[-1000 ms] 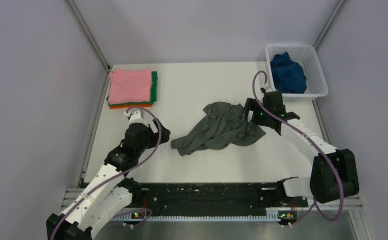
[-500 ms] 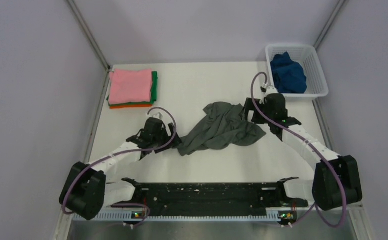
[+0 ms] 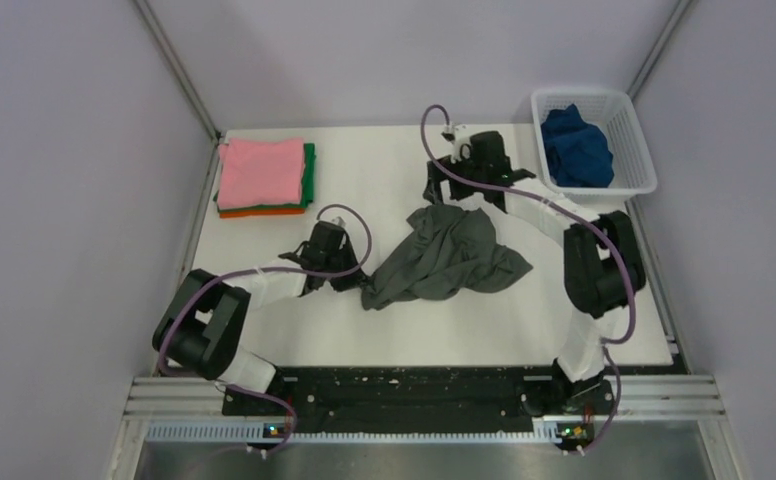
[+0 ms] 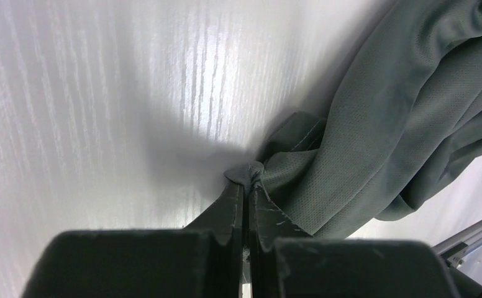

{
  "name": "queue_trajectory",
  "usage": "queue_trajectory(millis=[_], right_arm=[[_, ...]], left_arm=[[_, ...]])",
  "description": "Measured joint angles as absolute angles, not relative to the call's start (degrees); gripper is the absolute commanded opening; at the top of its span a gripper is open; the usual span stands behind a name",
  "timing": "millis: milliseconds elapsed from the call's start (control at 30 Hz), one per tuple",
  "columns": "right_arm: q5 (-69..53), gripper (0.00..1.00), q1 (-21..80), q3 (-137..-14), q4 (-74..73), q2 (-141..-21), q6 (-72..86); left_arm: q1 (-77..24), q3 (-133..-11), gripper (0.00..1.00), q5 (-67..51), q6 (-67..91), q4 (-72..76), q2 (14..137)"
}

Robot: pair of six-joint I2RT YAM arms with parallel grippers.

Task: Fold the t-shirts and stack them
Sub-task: Flatten out the tshirt

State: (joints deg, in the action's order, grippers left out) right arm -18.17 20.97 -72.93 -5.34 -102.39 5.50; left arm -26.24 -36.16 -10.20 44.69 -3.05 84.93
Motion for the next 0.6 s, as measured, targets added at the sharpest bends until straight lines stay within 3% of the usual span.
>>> queue_trajectory(millis=[200,433,467,500,600], right_arm=[[-9.5,0.84,28.1,-89.4,-13.2,-116.2,-2.6],[-4.9,0.74,31.5,-90.9,-18.8,-123.8,-5.1],[-4.7,0.70,31.7,-91.5,-18.9,-124.0,-4.6],[-4.4,0.58,31.8,-92.2,-19.1,-124.4,-4.4],[-2.8,0.16,32.0,-93.7,-18.9,-125.7,-4.2]], left_arm=[[-26.5,-37.5,0.00,-9.1,44.9,-4.3,85.7],[-26.7,-37.2,0.00,-6.2,44.9,-8.2,82.9],[-26.7,-37.0,0.00,-6.0,44.9,-8.6,82.3],[-26.7,-36.9,0.00,-5.8,44.9,-9.1,81.7],[-26.7,-36.8,0.00,-5.3,44.9,-10.5,80.3]])
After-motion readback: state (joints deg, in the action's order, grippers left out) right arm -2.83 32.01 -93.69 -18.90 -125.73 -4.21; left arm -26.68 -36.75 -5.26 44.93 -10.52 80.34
